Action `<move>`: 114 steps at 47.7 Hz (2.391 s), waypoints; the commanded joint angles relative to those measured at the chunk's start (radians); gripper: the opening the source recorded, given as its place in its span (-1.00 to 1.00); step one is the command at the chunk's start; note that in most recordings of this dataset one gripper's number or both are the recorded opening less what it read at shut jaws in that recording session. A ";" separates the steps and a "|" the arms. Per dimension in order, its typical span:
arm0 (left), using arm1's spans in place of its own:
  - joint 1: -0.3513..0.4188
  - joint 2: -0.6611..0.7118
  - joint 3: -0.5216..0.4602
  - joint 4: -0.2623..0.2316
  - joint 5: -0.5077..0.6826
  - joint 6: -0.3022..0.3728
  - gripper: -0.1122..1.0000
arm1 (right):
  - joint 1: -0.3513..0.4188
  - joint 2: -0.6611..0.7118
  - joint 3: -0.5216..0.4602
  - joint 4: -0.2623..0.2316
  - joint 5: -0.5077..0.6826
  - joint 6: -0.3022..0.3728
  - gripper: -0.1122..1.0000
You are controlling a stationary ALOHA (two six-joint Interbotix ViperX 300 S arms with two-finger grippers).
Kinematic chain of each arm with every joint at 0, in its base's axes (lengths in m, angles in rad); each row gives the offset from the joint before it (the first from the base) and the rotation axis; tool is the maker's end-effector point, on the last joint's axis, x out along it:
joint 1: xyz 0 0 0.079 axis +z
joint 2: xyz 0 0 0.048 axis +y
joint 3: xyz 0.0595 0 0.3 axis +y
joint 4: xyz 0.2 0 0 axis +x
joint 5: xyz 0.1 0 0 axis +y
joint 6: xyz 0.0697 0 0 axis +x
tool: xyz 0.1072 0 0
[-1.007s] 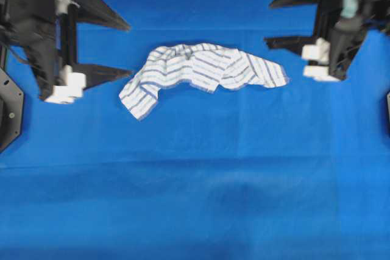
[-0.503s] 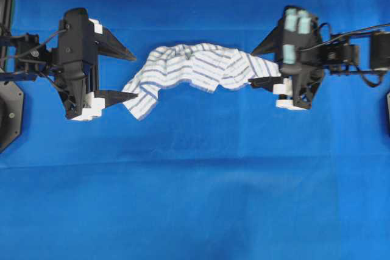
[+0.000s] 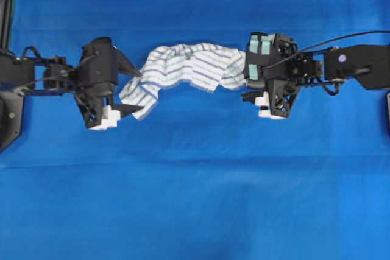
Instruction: Lift the towel with both arms.
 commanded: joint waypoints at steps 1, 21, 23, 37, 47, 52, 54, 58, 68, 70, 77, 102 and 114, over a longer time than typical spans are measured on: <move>-0.002 0.058 -0.026 0.000 -0.021 0.000 0.79 | -0.006 0.014 -0.015 0.006 -0.034 0.000 0.37; 0.018 0.126 -0.051 -0.002 0.034 0.005 0.48 | -0.029 0.038 -0.021 0.003 -0.046 -0.003 -0.02; 0.020 0.126 -0.051 -0.002 0.048 0.005 0.27 | -0.031 0.038 -0.020 0.003 -0.044 -0.006 -0.22; 0.037 0.103 -0.046 -0.002 0.078 0.009 -0.78 | -0.031 0.026 -0.020 0.003 -0.041 -0.002 -0.74; 0.044 -0.008 -0.064 -0.002 0.181 0.009 -0.78 | -0.023 -0.071 -0.021 0.009 -0.015 0.002 -0.74; 0.043 -0.106 -0.091 -0.002 0.273 0.009 -0.78 | -0.014 -0.144 -0.029 0.014 0.028 0.002 -0.74; 0.044 -0.161 -0.107 -0.002 0.327 0.009 -0.78 | -0.009 -0.178 -0.035 0.015 0.051 0.002 -0.74; 0.046 -0.255 -0.135 -0.002 0.405 0.009 -0.78 | 0.002 -0.250 -0.052 0.015 0.112 0.003 -0.74; 0.048 -0.485 -0.219 -0.002 0.572 0.009 -0.78 | 0.015 -0.413 -0.129 0.015 0.295 -0.003 -0.74; 0.048 -0.518 -0.236 -0.002 0.597 0.009 -0.78 | 0.017 -0.442 -0.149 0.015 0.328 -0.005 -0.74; 0.052 -0.604 -0.301 -0.002 0.692 0.009 -0.78 | 0.021 -0.526 -0.229 0.012 0.439 -0.014 -0.74; 0.084 -0.611 -0.545 -0.002 0.723 0.009 -0.78 | 0.021 -0.620 -0.509 0.009 0.643 -0.104 -0.74; 0.084 -0.598 -0.604 -0.002 0.742 0.020 -0.78 | 0.026 -0.620 -0.565 0.009 0.672 -0.129 -0.74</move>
